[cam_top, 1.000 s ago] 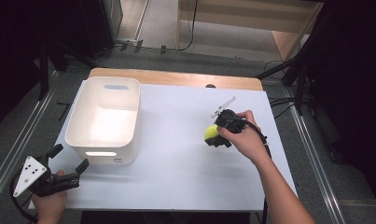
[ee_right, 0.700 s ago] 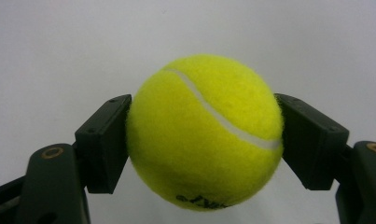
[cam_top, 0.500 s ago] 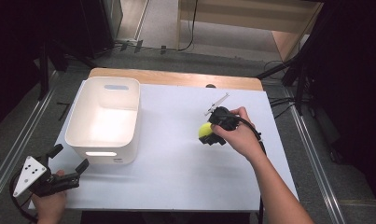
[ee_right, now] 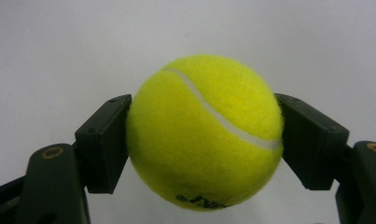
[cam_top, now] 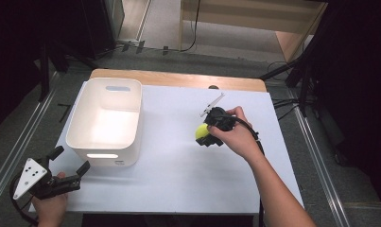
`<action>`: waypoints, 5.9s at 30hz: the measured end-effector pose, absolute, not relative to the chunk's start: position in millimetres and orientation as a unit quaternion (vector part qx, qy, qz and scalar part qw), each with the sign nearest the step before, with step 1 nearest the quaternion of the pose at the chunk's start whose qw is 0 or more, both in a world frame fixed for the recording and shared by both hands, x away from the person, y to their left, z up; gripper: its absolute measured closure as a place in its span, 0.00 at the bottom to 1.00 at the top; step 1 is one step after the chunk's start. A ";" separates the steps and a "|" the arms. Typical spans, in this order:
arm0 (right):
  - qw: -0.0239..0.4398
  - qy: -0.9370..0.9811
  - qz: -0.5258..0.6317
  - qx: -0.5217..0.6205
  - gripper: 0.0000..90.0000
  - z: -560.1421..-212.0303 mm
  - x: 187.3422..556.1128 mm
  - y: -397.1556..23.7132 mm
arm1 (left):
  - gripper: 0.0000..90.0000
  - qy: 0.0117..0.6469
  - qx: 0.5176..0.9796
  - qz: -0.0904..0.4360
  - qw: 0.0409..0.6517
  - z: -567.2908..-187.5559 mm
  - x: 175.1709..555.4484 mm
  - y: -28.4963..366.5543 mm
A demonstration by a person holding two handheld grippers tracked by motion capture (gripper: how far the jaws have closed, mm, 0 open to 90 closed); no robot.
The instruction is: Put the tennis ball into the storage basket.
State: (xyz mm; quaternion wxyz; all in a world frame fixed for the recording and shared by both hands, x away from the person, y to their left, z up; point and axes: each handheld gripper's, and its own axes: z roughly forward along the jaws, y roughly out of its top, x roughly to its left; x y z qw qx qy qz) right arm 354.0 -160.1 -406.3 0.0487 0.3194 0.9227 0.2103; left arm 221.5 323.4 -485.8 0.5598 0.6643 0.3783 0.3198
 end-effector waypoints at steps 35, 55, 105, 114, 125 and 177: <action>0.046 0.939 0.207 0.272 0.25 -387.0 359.0 -107.6 | 0.00 0.379 0.661 0.318 0.564 -485.9 221.6 323.8; 0.036 0.944 0.219 0.244 0.25 -381.0 361.7 -79.8 | 0.00 0.379 0.661 0.317 0.564 -485.8 221.7 324.4; 0.028 0.950 0.241 0.195 0.25 -352.4 363.7 -26.4 | 0.00 0.378 0.662 0.318 0.564 -485.7 221.5 324.7; 0.029 0.950 0.244 0.193 0.25 -342.3 363.8 -21.3 | 0.00 0.378 0.661 0.318 0.565 -486.0 221.4 324.1; 0.032 0.952 0.245 0.181 0.25 -330.2 365.5 -15.1 | 0.00 0.378 0.662 0.318 0.564 -486.0 221.4 323.8; 0.028 0.960 0.246 0.130 0.25 -322.8 363.9 56.4 | 0.00 0.377 0.662 0.318 0.564 -485.8 221.9 323.2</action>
